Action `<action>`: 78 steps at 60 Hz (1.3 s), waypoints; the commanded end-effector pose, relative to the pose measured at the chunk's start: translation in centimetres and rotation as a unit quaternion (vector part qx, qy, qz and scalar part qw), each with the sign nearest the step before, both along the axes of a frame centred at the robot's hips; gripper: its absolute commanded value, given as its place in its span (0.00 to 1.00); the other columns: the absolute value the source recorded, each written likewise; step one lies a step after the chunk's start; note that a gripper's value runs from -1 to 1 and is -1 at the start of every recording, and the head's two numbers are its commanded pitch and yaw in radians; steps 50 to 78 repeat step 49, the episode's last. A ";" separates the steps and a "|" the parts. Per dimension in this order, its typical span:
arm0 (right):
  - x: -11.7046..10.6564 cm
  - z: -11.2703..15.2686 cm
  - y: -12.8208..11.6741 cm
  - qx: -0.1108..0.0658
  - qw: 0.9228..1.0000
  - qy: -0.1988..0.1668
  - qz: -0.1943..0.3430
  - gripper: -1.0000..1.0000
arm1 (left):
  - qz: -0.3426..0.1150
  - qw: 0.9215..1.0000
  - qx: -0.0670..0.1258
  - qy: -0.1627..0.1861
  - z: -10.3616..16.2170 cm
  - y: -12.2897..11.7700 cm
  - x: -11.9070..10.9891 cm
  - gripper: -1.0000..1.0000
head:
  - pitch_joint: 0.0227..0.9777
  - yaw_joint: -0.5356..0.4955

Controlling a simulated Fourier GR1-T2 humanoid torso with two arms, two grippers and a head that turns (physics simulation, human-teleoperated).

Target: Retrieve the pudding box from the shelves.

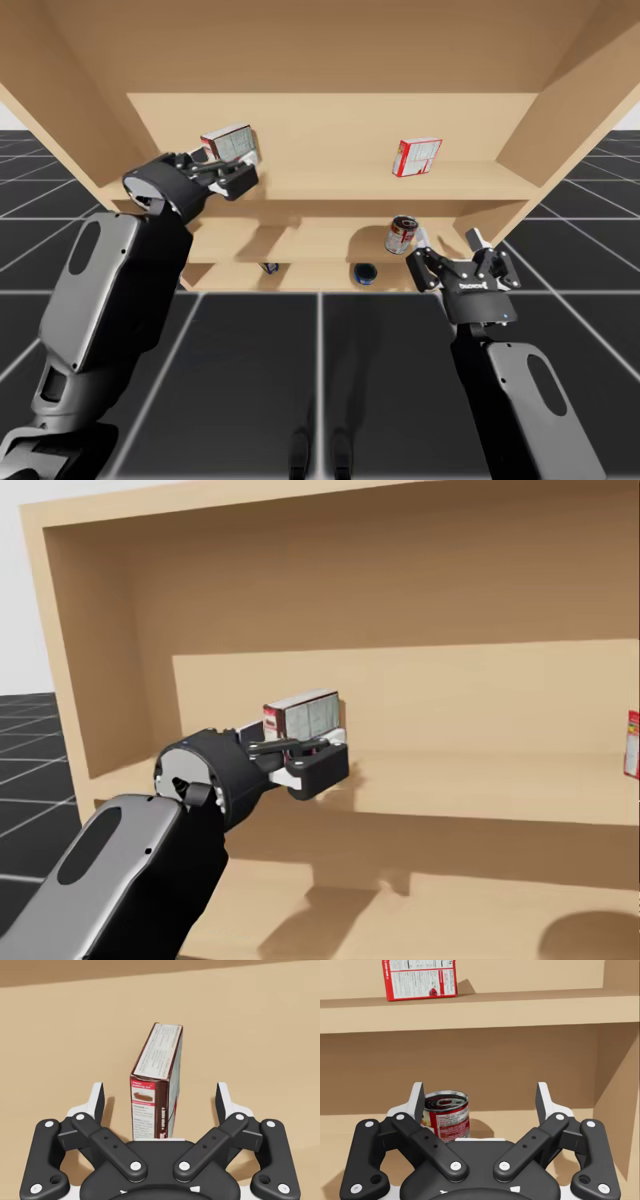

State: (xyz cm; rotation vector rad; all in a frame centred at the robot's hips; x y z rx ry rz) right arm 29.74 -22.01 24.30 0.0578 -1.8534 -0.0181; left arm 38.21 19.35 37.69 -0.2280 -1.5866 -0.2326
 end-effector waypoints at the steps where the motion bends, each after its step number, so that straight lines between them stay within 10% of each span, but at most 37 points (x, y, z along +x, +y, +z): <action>1: 0.0 0.0 -0.1 0.001 1.000 0.000 -0.001 0.00 | 0.012 1.000 0.004 0.009 -0.3 -0.7 2.4 0.00 | 0.24 0.75; 8: 0.0 0.0 -0.2 0.001 1.000 0.000 -0.001 0.00 | 0.017 1.000 0.008 0.006 -0.3 -0.8 2.7 0.06 | 0.24 0.75; 9: 0.0 0.0 -0.2 0.001 1.000 0.000 -0.002 0.00 | 0.017 1.000 0.008 0.006 -0.3 -0.8 2.6 0.68 | 0.24 0.75; 11: 0.0 0.0 -0.2 0.001 1.000 0.000 -0.002 0.00 | 0.018 1.000 0.011 0.002 -0.2 -0.8 2.4 0.97 | 0.24 0.75; 49: 0.1 -0.1 -0.2 0.001 1.000 0.002 -0.004 0.00 | 0.003 0.997 0.041 -0.067 -0.4 1.7 -12.2 1.00 | 0.25 0.75; 78: 0.1 -0.1 -0.2 0.001 1.000 0.002 -0.004 0.00 | 0.003 0.997 0.041 -0.067 -0.4 1.7 -12.2 1.00 | 0.25 0.75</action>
